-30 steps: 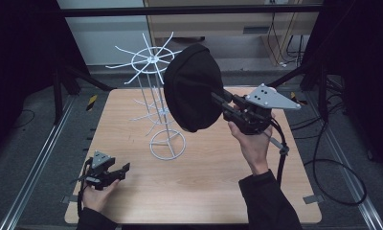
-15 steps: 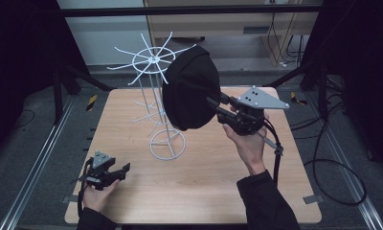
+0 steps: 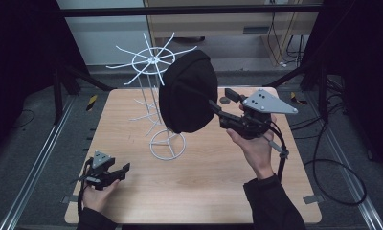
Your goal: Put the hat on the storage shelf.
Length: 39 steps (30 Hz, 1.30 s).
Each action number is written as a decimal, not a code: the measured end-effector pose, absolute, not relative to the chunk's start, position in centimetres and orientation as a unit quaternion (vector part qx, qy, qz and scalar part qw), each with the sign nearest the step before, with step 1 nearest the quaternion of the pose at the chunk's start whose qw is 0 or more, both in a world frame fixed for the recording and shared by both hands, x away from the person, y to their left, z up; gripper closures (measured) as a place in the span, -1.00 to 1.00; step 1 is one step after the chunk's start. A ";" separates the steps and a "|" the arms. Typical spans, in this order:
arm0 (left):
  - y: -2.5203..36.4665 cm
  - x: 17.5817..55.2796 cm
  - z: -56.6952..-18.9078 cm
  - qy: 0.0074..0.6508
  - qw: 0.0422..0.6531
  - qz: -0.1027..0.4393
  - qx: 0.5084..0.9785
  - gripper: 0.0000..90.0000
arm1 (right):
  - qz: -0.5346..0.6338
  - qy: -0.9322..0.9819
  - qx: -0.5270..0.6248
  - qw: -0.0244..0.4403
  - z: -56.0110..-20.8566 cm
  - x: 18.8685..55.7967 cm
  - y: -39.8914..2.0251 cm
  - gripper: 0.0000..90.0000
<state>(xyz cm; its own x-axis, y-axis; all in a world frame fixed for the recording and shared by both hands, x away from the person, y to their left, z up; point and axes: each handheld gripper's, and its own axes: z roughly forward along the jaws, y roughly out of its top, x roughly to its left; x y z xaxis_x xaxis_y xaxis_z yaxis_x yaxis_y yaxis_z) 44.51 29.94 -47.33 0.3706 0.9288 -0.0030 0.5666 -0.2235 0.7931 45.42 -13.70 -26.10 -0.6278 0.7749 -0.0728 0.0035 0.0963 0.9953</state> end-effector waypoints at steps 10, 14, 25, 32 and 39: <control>29.9 44.5 -47.4 0.506 0.367 0.247 0.741 -0.26 | 0.609 0.663 0.298 0.318 -28.0 43.5 -16.0 -0.34; 29.9 44.5 -47.4 0.505 0.366 0.247 0.742 -0.26 | 0.609 0.663 0.306 0.310 -29.6 43.2 -16.6 -0.38; 29.9 44.5 -47.4 0.502 0.368 0.250 0.742 -0.28 | 0.561 0.677 0.366 0.305 -35.4 43.6 -19.8 -0.53; 30.0 44.5 -47.4 0.499 0.372 0.253 0.741 -0.28 | 0.508 0.688 0.422 0.301 -39.9 44.7 -22.4 -0.60; 30.2 44.7 -47.6 0.498 0.369 0.256 0.742 -0.28 | 0.463 0.694 0.465 0.297 -43.6 45.3 -24.7 -0.64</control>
<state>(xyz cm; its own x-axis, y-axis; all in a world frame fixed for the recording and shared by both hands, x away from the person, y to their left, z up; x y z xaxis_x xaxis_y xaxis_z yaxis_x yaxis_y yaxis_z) 44.73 30.21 -47.59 0.3724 0.9280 0.0111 0.5504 -0.2305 0.8025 45.28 -24.72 -43.57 -0.3914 0.9201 0.0177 0.3704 0.1399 0.9183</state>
